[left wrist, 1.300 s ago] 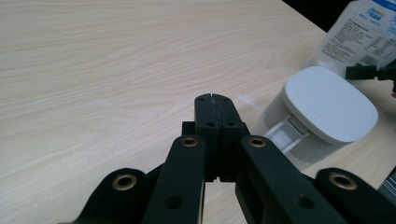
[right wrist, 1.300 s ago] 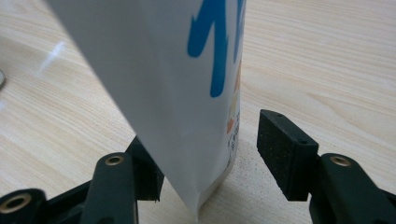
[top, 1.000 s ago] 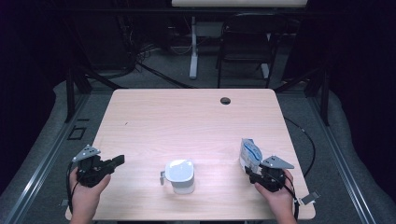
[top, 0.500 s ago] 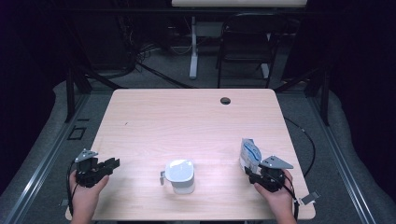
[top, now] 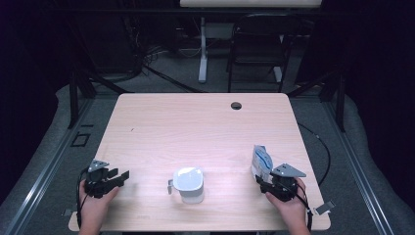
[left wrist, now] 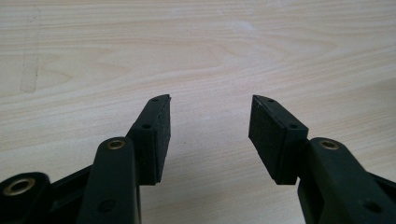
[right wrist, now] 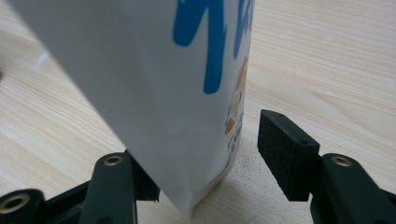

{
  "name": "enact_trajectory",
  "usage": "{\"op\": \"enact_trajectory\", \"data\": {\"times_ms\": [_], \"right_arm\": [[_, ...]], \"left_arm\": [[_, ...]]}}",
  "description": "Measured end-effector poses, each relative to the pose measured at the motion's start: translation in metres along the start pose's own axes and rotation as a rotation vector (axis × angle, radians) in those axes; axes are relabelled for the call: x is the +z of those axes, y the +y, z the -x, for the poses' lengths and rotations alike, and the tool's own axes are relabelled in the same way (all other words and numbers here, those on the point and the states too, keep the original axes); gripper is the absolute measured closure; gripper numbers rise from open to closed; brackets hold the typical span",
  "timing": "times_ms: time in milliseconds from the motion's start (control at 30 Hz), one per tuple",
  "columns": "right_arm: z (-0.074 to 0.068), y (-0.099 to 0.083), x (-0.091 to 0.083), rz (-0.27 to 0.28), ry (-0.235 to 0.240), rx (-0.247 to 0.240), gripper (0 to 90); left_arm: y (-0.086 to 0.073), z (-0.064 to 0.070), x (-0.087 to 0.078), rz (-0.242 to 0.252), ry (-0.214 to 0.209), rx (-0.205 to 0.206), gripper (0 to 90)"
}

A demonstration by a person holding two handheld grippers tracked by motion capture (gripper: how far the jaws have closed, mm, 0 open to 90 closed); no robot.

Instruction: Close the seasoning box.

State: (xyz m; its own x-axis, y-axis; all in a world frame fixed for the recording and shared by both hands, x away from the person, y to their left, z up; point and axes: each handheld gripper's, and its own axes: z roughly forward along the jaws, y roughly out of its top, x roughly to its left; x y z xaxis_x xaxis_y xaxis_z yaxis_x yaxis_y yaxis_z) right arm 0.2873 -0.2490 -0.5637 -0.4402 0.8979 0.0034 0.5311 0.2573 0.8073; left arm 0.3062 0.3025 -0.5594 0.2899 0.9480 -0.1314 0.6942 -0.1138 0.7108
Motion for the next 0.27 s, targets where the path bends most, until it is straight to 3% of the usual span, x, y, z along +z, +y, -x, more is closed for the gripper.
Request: {"op": "enact_trajectory", "data": {"times_ms": [267], "right_arm": [[-0.0004,-0.0015,0.0020,0.009,0.003,0.002,43.4]], "left_arm": [[0.0006,0.0015,0.0016,-0.004,0.003,0.003,45.7]]}}
